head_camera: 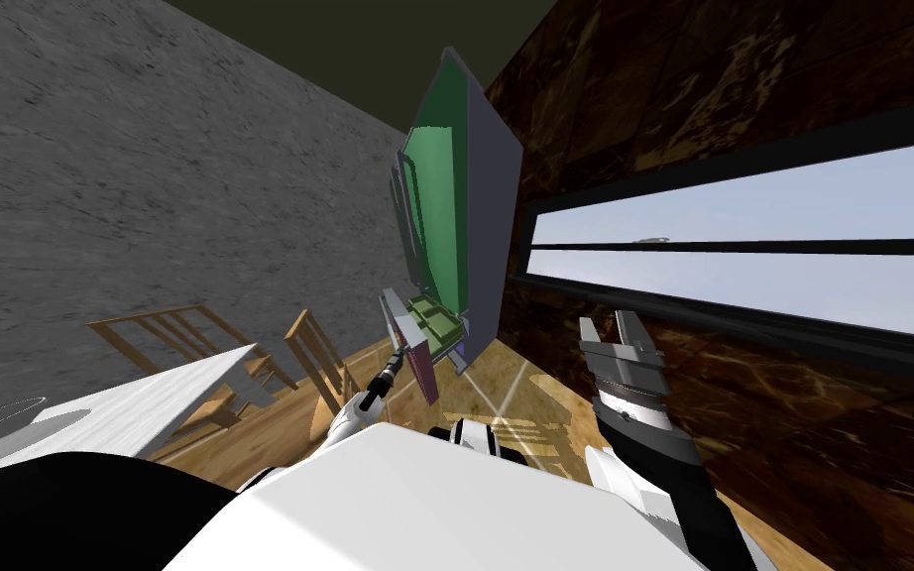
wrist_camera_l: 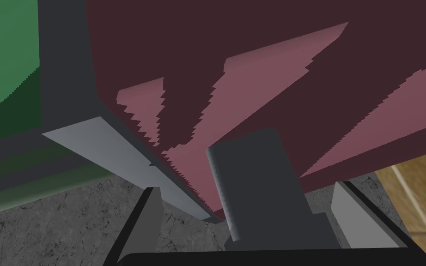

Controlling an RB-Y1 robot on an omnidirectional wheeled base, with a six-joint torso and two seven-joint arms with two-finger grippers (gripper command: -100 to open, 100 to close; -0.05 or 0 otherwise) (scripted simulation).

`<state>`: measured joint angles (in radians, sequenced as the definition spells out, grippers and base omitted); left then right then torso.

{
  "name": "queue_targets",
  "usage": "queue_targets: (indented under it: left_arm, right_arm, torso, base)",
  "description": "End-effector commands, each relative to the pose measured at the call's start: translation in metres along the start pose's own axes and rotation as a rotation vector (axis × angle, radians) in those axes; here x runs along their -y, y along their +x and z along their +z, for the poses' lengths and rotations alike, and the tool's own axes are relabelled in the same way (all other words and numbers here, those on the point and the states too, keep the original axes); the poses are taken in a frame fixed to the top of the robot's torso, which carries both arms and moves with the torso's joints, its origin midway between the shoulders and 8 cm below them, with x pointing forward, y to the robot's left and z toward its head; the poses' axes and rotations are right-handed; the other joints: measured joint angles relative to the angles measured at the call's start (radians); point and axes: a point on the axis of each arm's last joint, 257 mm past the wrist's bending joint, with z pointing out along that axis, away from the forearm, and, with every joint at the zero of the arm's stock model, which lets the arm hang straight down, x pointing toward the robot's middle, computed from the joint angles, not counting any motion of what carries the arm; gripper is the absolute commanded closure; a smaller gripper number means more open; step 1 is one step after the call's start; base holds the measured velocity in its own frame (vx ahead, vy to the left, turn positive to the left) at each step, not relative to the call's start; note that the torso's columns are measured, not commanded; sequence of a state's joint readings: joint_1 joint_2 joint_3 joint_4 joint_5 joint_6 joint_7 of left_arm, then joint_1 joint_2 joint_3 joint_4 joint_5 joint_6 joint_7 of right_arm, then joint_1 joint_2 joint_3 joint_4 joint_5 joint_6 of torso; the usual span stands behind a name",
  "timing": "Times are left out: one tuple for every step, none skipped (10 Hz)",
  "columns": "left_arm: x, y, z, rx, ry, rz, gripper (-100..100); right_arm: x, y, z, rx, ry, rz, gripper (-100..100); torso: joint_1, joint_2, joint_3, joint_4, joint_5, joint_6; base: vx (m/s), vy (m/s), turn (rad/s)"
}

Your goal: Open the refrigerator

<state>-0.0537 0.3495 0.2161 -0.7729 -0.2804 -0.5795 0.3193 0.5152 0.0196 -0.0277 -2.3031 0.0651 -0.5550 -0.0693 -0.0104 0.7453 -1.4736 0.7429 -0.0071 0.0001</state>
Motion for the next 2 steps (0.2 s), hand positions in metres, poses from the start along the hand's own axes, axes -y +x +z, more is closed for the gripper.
queue_targets:
  left_arm:
    - [-0.0022,-0.0001,-0.001,0.001,-0.005,-0.002,0]
    - [-0.0041,-0.0002,-0.0018,0.002,-0.01,-0.003,0]
  right_arm:
    - [0.0,0.0,0.0,0.0,0.0,0.0,0]
    - [0.0,0.0,0.0,0.0,0.0,0.0,0]
  torso:
    - [0.001,-0.001,0.0,-0.001,0.001,0.0]
    - [0.002,-0.002,-0.001,-0.001,0.002,0.0]
  base:
    - [0.006,0.007,0.0]
    - [0.005,0.006,-0.001]
